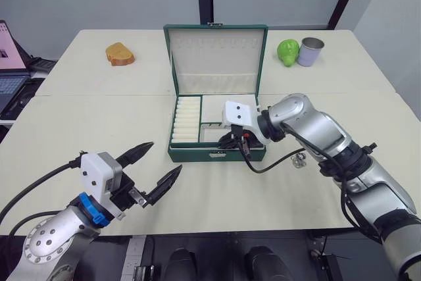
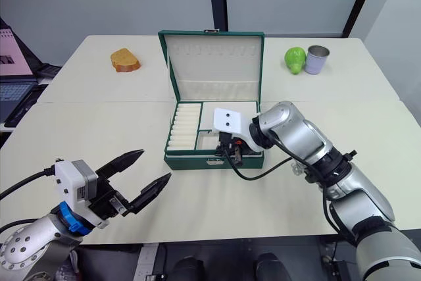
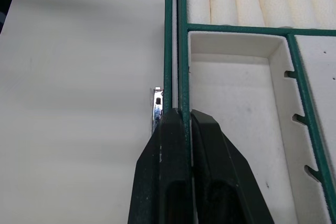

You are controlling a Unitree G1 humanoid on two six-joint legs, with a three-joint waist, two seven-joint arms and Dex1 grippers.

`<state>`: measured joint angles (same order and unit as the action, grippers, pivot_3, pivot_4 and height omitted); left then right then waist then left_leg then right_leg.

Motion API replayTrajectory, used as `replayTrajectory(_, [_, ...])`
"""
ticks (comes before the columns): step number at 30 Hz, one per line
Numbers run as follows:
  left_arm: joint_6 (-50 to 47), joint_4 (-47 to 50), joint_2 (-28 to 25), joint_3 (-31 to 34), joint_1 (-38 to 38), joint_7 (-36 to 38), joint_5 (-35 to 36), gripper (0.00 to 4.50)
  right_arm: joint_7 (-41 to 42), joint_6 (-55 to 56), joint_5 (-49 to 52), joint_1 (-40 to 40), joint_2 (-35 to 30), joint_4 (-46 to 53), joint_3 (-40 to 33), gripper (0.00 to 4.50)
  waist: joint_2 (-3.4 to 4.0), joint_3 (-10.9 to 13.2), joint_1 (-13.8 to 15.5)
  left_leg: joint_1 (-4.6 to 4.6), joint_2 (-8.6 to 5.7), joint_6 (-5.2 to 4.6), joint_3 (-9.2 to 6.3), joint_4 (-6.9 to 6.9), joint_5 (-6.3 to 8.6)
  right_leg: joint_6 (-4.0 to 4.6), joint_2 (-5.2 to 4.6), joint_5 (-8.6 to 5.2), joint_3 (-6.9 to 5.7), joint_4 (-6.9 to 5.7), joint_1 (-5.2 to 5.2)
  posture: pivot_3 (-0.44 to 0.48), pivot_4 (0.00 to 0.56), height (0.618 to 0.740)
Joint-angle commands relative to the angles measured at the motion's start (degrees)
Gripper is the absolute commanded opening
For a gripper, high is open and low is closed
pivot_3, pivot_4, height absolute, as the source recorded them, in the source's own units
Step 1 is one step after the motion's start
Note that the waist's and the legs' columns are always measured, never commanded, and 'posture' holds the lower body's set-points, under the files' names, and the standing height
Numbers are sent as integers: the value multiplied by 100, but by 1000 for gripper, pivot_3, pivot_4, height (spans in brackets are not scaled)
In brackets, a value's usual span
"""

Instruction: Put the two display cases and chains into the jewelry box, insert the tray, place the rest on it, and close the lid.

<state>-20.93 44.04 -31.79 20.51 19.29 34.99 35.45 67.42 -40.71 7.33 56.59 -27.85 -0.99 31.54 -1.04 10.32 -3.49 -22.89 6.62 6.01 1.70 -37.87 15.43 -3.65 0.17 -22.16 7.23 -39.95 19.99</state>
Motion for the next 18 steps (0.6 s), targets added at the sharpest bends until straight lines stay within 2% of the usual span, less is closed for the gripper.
replayTrajectory(1, [22, 50, -51, 41, -48, -17, 56, 4500, 70, -97, 223, 240, 57, 138, -412, 1186, 0, 0, 0, 0, 0, 0, 0, 0, 0, 0, 0, 0, 0, 0, 0, 0, 150, 740])
replayTrajectory(7, [3, 27, -59, 22, -107, -20, 55, 4500, 114, -271, 662, 316, 57, 284, -1001, 2554, 0, 0, 5, -1, -1, 0, 0, 1, 0, 0, -1, 0, -1, 0, 0, 0, 150, 740])
replayTrajectory(11, [-28, -16, -78, 14, -181, -14, 72, 4500, -289, -69, 794, 230, 242, -130, -1536, 3553, 0, 0, 1, -1, -1, 0, 1, 2, 0, 0, 0, 0, 0, 0, -1, 0, 150, 740])
replayTrajectory(14, [-51, -64, -100, -11, -267, -21, 89, 4500, -733, 520, 765, 43, 458, -649, -1943, 3168, -2, -1, 0, 0, -1, 0, 1, 1, 0, 0, 0, 0, 0, 0, -2, 0, 150, 740])
replayTrajectory(18, [-81, -95, -112, -38, -337, -15, 97, 4500, -865, 931, 741, -107, 558, -956, -2080, 2055, -2, -1, -2, -2, -2, 0, 4, 1, 0, 0, -1, 0, 1, 2, -2, 0, 150, 740])
